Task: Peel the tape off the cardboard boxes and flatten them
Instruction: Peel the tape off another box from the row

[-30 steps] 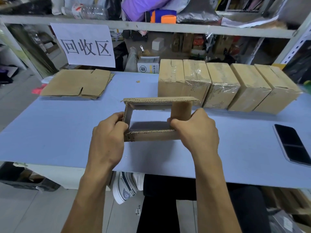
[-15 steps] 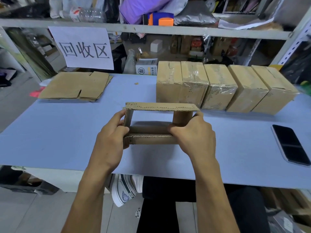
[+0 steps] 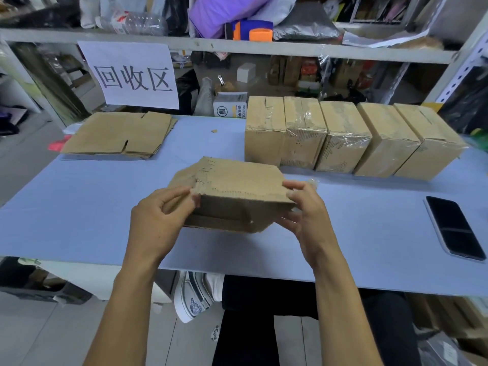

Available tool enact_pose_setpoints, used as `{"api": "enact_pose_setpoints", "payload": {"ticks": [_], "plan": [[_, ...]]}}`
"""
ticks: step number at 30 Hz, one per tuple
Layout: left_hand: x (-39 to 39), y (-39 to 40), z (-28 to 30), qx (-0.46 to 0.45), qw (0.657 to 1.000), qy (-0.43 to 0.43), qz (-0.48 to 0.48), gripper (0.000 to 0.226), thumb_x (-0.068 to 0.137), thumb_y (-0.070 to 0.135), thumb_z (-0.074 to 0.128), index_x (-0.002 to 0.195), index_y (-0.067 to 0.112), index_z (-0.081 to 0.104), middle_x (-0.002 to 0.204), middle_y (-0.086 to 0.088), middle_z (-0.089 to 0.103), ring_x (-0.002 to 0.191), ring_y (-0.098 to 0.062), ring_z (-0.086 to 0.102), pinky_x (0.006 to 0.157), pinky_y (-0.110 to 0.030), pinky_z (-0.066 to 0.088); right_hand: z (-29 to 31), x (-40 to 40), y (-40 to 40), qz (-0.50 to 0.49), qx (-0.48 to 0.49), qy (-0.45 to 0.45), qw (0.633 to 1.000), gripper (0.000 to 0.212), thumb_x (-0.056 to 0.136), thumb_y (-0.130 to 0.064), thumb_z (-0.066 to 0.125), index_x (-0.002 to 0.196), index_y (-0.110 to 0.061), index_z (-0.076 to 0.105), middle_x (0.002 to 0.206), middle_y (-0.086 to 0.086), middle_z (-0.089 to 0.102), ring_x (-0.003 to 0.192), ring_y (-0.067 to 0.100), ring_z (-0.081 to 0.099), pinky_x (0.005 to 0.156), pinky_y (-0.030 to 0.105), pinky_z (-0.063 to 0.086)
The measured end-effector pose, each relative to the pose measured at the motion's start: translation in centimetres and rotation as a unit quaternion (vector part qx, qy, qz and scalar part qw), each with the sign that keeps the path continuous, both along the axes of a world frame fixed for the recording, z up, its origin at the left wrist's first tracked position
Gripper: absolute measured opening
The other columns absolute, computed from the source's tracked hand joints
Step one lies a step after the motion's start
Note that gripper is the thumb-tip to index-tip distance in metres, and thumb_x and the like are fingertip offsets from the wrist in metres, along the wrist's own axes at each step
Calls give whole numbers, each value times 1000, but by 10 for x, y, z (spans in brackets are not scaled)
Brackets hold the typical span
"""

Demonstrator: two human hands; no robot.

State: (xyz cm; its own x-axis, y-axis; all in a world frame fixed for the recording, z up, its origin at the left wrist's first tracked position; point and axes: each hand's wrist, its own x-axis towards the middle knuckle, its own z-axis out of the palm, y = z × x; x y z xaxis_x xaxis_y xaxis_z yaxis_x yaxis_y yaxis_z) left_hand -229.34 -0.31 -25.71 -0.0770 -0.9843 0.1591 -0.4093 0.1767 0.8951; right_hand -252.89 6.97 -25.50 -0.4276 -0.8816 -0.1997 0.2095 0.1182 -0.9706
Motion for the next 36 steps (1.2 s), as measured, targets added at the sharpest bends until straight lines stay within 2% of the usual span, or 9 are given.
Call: {"api": "enact_pose_setpoints", "payload": {"ticks": [4, 7, 9, 13, 18, 24, 28, 31, 36], "plan": [[4, -15, -46, -28, 987, -149, -57, 18, 84, 28, 76, 101, 22, 79, 120, 3, 65, 115, -10, 55, 100, -20, 34, -51, 0, -10, -14, 70, 243, 967, 24, 85, -14, 68, 106, -17, 59, 107, -3, 63, 106, 21, 60, 87, 34, 50], [3, -11, -92, -41, 963, -253, -81, 49, 85, 45, 46, 111, 16, 76, 131, -6, 62, 128, -26, 54, 105, -36, 35, -87, 6, -20, 35, 101, 488, 866, 32, 89, -7, 58, 121, -10, 61, 120, 8, 59, 118, 29, 49, 98, 34, 36], [3, -6, -108, -41, 956, -285, -59, 51, 90, 38, 37, 125, 20, 69, 146, -1, 53, 143, -23, 40, 118, -49, 21, -99, 6, -23, 40, 117, 549, 827, 30, 92, -10, 54, 121, -10, 63, 120, 12, 58, 117, 34, 49, 98, 38, 35], [-6, 1, -112, -39, 961, -275, -6, 41, 101, 39, 41, 132, 24, 64, 154, 4, 46, 149, -16, 29, 122, -47, 16, -108, 0, -24, 53, 125, 553, 822, 28, 95, -23, 56, 119, -13, 62, 118, 9, 57, 119, 33, 48, 101, 40, 37], [-16, 7, -112, -31, 954, -298, 21, 62, 86, 69, 36, 126, 30, 61, 151, 9, 46, 148, -13, 28, 120, -46, 14, -102, 5, -22, 72, 157, 553, 815, 47, 86, -52, 64, 120, -19, 56, 123, 6, 51, 124, 30, 41, 105, 38, 34], [-21, 7, -111, -33, 950, -308, 46, 47, 88, 57, 61, 125, 28, 58, 147, 6, 47, 145, -17, 31, 118, -56, 16, -97, 5, -18, 87, 132, 526, 836, 61, 80, -52, 74, 127, -19, 56, 132, 7, 49, 130, 29, 38, 111, 35, 29], [-4, 10, -98, 128, 946, -265, 133, 91, 74, 67, 72, 148, 31, 35, 162, -12, 18, 151, -31, 3, 121, -54, 11, -84, 15, -18, 141, 93, 408, 897, 73, 77, -26, 83, 141, -22, 47, 141, 6, 32, 130, 23, 36, 107, 27, 30], [16, -4, -73, 186, 929, -283, 147, 103, 64, 60, 83, 148, 27, 33, 147, -21, 36, 141, -40, 24, 114, -52, 25, -73, 25, -28, 123, 56, 331, 934, 74, 79, -4, 77, 144, -23, 46, 138, 0, 27, 111, 11, 44, 101, 20, 38], [54, -20, -59, 170, 959, -177, 140, 93, 63, 46, 91, 143, 30, 44, 137, -15, 33, 127, -39, 43, 107, -46, 41, -64, 50, -55, 153, 47, 325, 932, 74, 78, -6, 79, 144, -21, 48, 129, 0, 39, 111, 11, 44, 82, 8, 29]]}}
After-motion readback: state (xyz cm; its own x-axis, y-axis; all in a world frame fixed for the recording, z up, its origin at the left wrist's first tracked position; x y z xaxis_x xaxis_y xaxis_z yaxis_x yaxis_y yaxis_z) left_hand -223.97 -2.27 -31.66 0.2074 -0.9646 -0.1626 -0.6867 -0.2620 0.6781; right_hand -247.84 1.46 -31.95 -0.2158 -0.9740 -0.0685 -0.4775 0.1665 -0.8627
